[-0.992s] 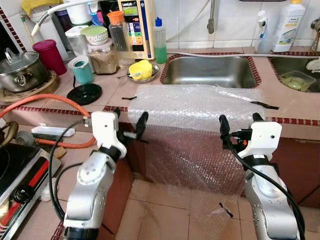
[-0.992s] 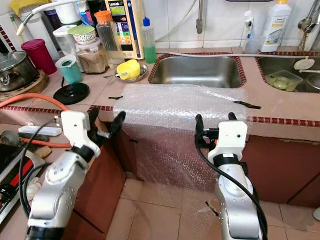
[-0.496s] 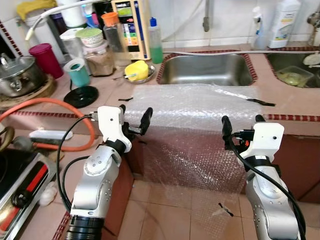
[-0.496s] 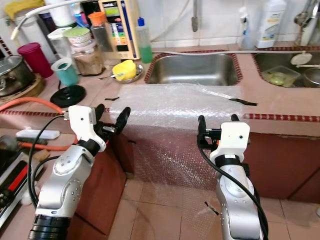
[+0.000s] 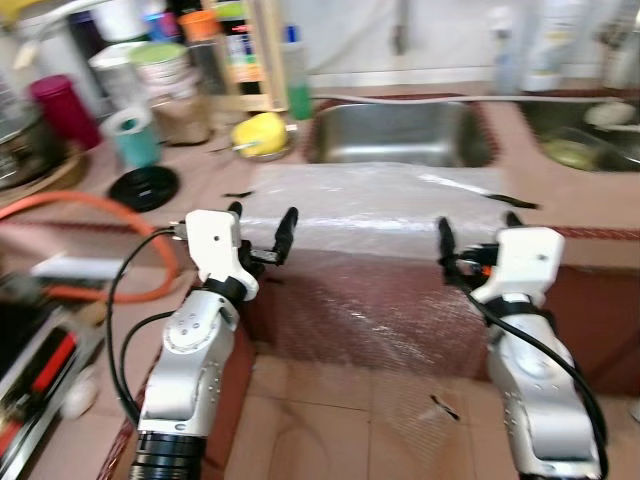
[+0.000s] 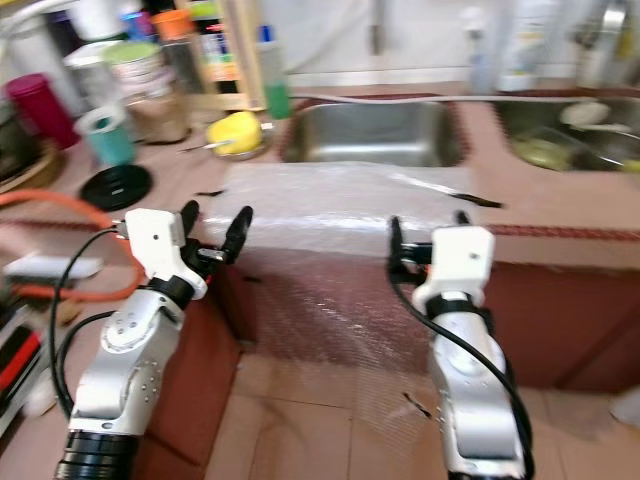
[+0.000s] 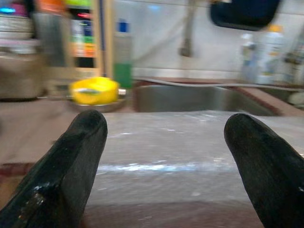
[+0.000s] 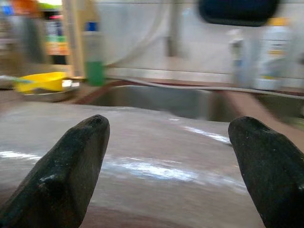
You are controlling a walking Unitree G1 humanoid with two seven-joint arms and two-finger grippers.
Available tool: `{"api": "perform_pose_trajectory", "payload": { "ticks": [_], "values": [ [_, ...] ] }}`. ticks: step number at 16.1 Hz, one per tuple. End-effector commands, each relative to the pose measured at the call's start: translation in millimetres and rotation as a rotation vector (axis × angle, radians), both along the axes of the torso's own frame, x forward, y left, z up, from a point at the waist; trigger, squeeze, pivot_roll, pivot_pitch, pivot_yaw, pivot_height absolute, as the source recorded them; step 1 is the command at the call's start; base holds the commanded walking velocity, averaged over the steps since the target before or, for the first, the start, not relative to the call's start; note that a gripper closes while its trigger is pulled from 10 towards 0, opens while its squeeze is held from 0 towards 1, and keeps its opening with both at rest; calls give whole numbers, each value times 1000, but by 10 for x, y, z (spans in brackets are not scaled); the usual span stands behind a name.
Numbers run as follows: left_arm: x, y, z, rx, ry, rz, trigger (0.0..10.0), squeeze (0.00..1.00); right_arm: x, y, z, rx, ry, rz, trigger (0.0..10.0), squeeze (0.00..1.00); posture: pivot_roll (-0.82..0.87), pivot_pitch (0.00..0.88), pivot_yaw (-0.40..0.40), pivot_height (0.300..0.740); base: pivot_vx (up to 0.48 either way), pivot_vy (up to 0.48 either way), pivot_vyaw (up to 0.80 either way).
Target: Kitchen organization
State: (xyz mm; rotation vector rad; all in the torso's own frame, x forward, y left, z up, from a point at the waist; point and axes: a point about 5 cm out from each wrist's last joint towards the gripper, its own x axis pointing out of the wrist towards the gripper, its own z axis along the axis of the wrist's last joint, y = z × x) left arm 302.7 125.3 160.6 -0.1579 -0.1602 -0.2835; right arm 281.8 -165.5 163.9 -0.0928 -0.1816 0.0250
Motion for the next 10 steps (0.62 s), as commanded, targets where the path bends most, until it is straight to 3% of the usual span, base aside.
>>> {"api": "perform_pose_trajectory", "payload": {
  "ticks": [1,4,10],
  "values": [
    [6,70,24,-1,-12,19,10000,0,24,26,-30,-5,9,11,10000,0,8,0,96,740,0,0,0],
    [-32,22,1,-5,-13,-10,10000,0,36,85,-5,-14,-10,22,10000,0,7,0,102,740,91,0,0],
    [-28,-71,13,-23,-26,-57,10000,0,11,49,23,-29,-31,5,10000,0,-13,0,108,740,374,0,0]
  ]
}}
